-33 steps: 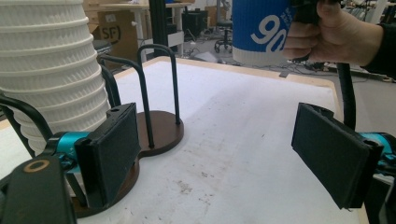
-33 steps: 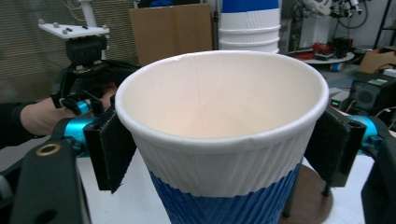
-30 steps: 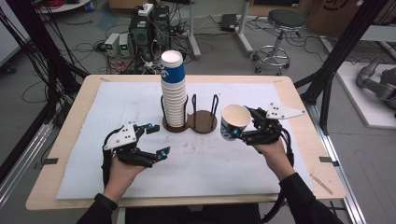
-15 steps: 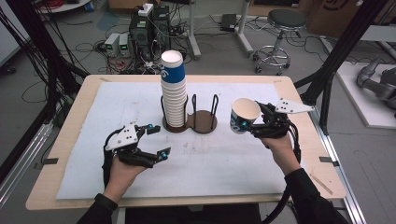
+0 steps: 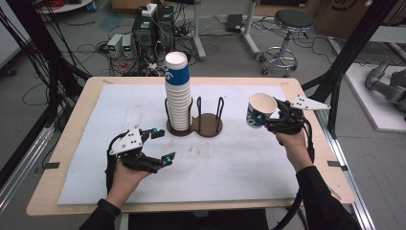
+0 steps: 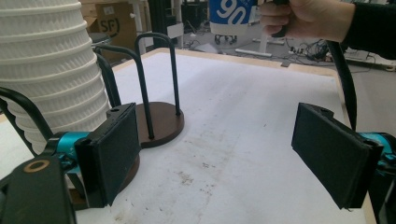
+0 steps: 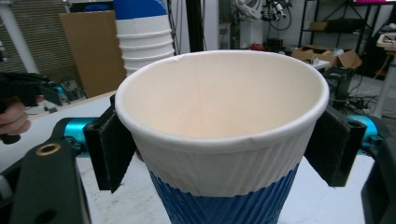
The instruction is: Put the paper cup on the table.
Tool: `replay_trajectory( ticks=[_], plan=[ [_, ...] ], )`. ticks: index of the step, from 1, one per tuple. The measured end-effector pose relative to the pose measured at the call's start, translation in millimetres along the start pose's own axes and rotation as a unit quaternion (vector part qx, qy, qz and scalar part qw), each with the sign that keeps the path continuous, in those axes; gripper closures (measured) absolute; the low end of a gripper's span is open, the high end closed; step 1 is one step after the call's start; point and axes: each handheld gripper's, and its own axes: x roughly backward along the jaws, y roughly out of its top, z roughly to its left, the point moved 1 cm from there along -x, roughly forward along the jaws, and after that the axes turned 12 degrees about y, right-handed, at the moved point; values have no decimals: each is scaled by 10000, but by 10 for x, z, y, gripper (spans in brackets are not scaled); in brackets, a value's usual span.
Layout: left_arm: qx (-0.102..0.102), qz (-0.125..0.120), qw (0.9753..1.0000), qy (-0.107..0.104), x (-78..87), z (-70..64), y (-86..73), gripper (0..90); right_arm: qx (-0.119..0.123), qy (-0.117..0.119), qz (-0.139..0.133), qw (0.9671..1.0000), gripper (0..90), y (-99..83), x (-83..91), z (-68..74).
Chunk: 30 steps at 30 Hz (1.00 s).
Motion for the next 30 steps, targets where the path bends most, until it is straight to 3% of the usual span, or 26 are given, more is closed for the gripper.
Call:
replay_trajectory(
  ticks=[13,19,30],
  plan=[
    [-13,38,10000,-4,-11,-11,-10,154,-119,-525,19,9985,204,-102,-10,-240],
    [-36,36,10000,-8,-13,-15,-14,154,-49,-782,91,9969,203,-142,-70,-306],
    [-56,62,10000,-14,-15,-20,-21,154,-211,-1044,208,9941,203,-239,-114,-424]
  ],
)
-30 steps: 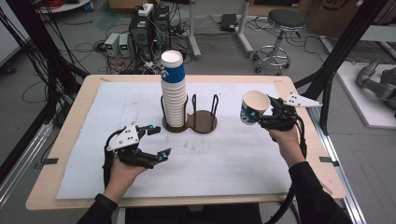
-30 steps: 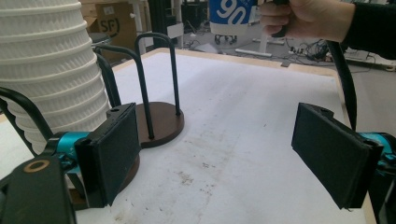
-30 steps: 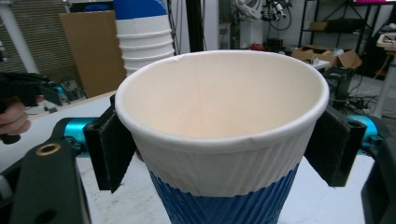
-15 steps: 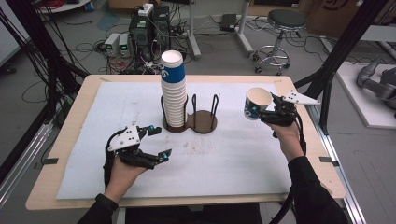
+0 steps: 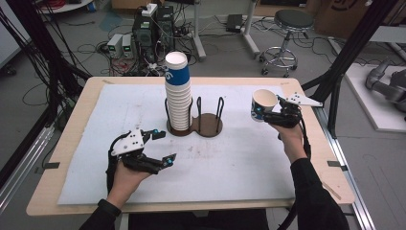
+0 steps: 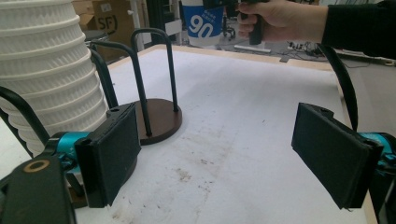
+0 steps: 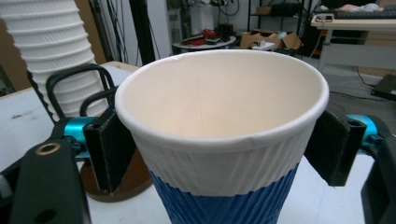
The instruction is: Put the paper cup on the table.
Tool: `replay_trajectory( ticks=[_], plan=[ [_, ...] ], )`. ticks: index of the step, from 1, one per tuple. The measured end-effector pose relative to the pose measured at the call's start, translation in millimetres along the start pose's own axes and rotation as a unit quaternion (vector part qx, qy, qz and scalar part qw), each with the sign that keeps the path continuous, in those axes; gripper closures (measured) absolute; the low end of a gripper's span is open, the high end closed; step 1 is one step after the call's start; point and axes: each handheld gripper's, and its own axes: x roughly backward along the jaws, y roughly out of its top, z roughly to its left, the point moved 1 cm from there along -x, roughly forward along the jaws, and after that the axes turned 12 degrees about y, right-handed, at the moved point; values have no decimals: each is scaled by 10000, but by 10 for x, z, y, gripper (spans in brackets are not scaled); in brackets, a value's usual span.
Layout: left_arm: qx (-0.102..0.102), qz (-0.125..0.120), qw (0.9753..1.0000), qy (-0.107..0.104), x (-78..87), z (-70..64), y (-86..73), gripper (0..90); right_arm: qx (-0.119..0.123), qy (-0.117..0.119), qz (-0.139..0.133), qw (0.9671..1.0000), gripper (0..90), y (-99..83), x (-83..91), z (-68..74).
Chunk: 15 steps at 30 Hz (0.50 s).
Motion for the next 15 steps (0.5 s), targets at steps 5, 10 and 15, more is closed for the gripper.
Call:
replay_trajectory(
  ticks=[5,10,15],
  plan=[
    [20,-3,10000,4,0,1,-4,154,-43,-119,-27,9999,204,-59,-8,-33],
    [0,13,10000,-7,-6,-2,-7,154,-105,-209,19,9997,204,-138,-18,-62],
    [-11,38,10000,-29,-11,-3,-13,154,-217,-299,32,9993,204,-236,-38,-104]
  ],
)
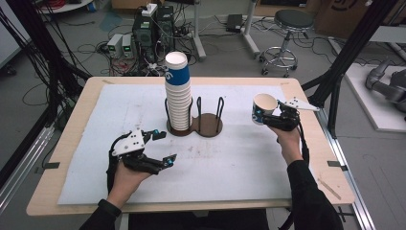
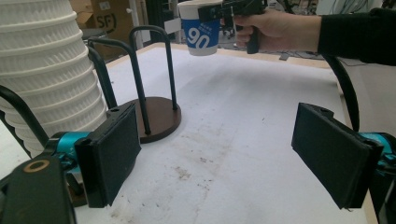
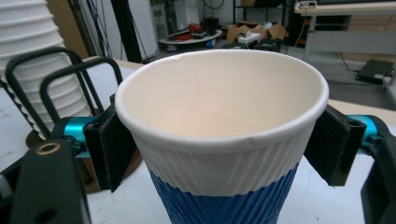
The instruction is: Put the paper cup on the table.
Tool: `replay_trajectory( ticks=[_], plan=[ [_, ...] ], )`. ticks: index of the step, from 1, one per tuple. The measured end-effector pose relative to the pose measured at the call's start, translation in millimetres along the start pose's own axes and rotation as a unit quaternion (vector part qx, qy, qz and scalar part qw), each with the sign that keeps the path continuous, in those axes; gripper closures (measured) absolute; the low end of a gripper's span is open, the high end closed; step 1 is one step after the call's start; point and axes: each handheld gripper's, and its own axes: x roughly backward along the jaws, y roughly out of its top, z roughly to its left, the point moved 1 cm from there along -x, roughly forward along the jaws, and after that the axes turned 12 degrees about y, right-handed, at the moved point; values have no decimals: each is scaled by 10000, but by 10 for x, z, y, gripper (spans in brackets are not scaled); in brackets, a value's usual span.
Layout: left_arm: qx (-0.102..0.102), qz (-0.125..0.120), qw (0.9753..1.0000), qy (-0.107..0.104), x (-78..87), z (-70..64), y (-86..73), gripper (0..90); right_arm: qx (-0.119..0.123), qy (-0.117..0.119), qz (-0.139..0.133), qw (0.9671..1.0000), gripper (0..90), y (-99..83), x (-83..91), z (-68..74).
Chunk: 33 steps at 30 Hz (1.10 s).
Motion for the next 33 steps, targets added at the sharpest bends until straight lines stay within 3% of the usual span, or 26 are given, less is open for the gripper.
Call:
replay_trajectory(
  ticks=[17,23,33],
  plan=[
    [-2,33,10000,-46,-21,-15,-22,154,-225,-318,47,9992,204,-257,-225,-125],
    [-22,41,10000,-51,-19,-15,-24,154,-273,-532,39,9982,203,-306,-266,-181],
    [15,45,10000,-56,-31,-24,-32,154,-332,-721,231,9966,190,-349,-291,-207]
  ],
)
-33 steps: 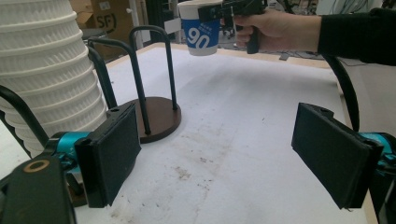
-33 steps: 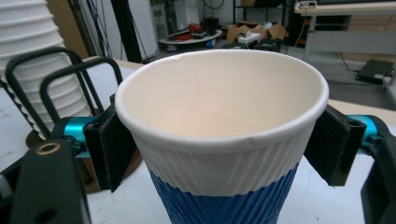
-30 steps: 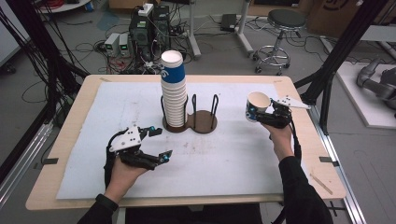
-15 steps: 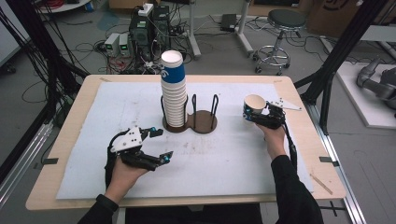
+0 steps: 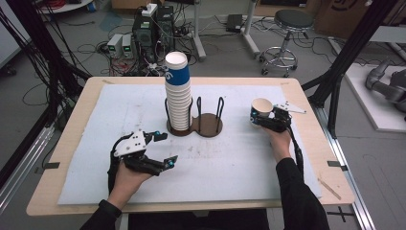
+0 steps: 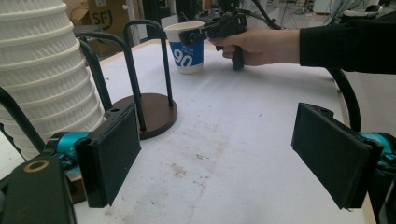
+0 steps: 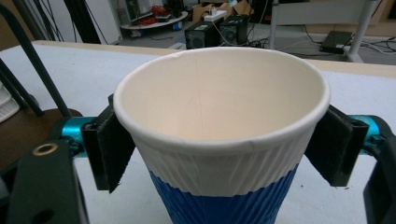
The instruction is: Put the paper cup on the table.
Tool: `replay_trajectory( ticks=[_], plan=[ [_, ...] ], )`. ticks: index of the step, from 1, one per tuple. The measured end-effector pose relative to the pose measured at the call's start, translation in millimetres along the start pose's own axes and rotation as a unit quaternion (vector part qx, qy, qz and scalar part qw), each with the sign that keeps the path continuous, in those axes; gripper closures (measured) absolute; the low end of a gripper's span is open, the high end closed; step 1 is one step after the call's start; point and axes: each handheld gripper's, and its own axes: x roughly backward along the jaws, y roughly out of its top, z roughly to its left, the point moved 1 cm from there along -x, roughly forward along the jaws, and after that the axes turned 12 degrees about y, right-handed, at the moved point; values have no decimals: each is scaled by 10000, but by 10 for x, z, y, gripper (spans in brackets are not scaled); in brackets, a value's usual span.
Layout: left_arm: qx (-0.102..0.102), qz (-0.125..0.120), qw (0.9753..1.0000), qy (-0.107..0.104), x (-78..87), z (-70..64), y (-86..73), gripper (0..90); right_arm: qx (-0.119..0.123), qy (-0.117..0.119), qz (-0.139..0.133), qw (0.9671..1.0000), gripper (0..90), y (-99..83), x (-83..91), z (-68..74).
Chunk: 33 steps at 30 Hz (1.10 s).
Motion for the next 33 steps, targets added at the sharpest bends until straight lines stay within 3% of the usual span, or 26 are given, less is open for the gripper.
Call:
replay_trajectory(
  ticks=[19,25,33],
  plan=[
    [-67,32,10000,-50,-25,-12,10,154,31,-127,455,9989,139,-5,3,74],
    [-67,55,9999,-61,-33,-20,10,154,102,-319,648,9973,138,22,60,110],
    [-85,49,9999,-76,-35,-22,19,154,-58,-341,740,9967,139,22,237,135]
  ],
)
